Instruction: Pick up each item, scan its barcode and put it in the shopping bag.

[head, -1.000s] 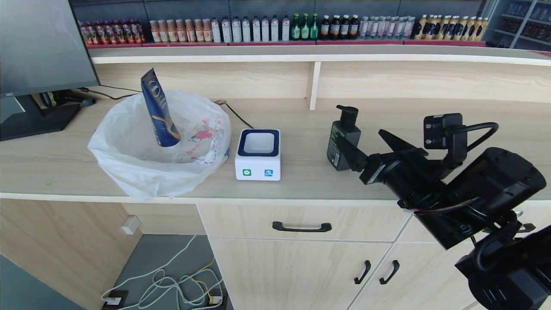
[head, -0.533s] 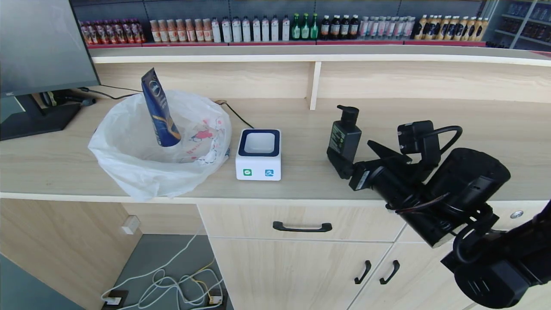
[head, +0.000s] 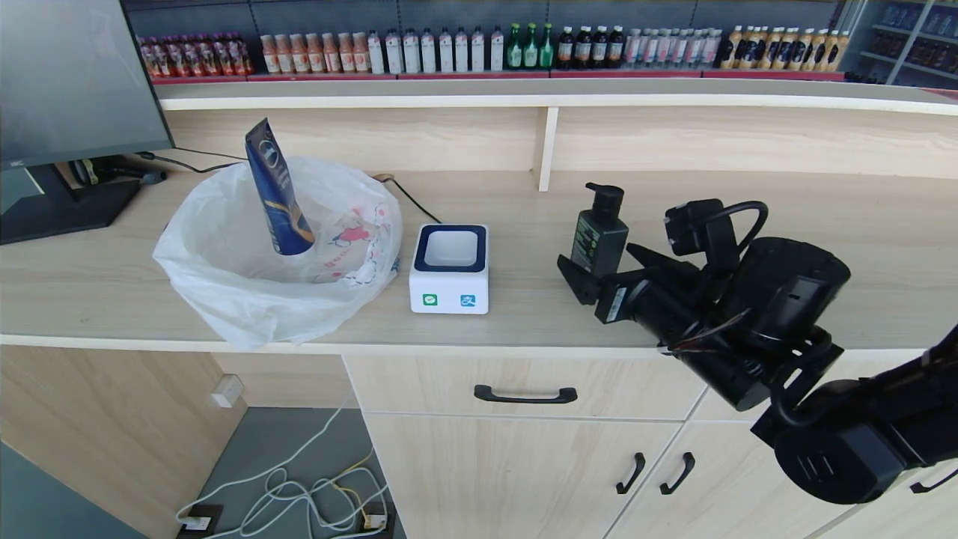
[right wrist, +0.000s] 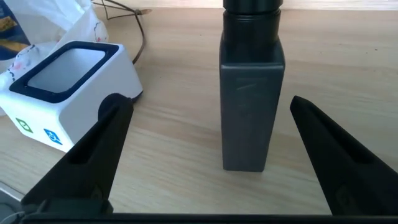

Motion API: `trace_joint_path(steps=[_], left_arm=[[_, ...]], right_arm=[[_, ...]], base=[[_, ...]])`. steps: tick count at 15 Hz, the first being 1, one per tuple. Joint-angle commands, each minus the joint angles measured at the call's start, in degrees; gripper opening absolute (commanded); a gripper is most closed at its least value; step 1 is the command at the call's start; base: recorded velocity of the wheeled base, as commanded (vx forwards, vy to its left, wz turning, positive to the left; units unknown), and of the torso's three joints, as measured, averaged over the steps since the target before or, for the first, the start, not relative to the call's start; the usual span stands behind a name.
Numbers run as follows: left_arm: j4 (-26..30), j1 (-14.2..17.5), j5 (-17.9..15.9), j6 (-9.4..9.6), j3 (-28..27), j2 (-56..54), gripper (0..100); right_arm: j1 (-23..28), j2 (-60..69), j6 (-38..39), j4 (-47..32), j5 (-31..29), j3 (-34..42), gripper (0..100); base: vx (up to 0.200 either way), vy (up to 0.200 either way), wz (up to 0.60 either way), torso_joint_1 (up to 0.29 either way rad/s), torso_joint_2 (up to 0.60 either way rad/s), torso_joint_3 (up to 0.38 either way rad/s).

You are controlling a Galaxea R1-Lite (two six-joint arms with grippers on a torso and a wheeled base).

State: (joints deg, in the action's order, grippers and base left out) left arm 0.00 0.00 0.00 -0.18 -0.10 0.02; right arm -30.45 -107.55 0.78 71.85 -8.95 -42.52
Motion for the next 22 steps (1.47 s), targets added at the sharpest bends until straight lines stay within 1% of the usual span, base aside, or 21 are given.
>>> trace_joint_path(steps=[1,4,5,8,10,15,22], left_arm=[[0.0,0.0,0.0,0.01,0.0,0.0,100],[0.0,0.0,0.0,-0.08,0.0,0.0,100],[0.0,0.0,0.0,-0.08,0.1,0.0,100],[0.0,0.0,0.0,-0.08,0.0,0.0,100],[0.0,0.0,0.0,-0.08,0.0,0.0,100],[0.0,0.0,0.0,-0.08,0.0,0.0,100],[0.0,0.0,0.0,-0.08,0.0,0.0,100]], right_arm=[[0.0,0.0,0.0,-3.0,0.0,-2.7,100],[0.3,-1.4,0.1,-6.5,0.0,-7.1,100],[1.0,-3.2,0.2,-8.1,0.0,-10.5,100],[2.9,-6.3,0.0,-8.3,0.0,-13.2,100],[3.0,-7.4,-0.1,-8.3,-0.3,-13.7,100],[3.8,-10.4,-0.3,-8.2,-0.6,-17.8,100],[4.2,-10.1,-0.3,-8.0,-0.5,-18.0,100]], base=[[0.000,0.000,0.00,0.000,0.00,0.000],[0.000,0.000,0.00,0.000,0.00,0.000],[0.000,0.000,0.00,0.000,0.00,0.000],[0.000,0.000,0.00,0.000,0.00,0.000],[0.000,0.000,0.00,0.000,0.00,0.000],[0.000,0.000,0.00,0.000,0.00,0.000],[0.000,0.000,0.00,0.000,0.00,0.000]])
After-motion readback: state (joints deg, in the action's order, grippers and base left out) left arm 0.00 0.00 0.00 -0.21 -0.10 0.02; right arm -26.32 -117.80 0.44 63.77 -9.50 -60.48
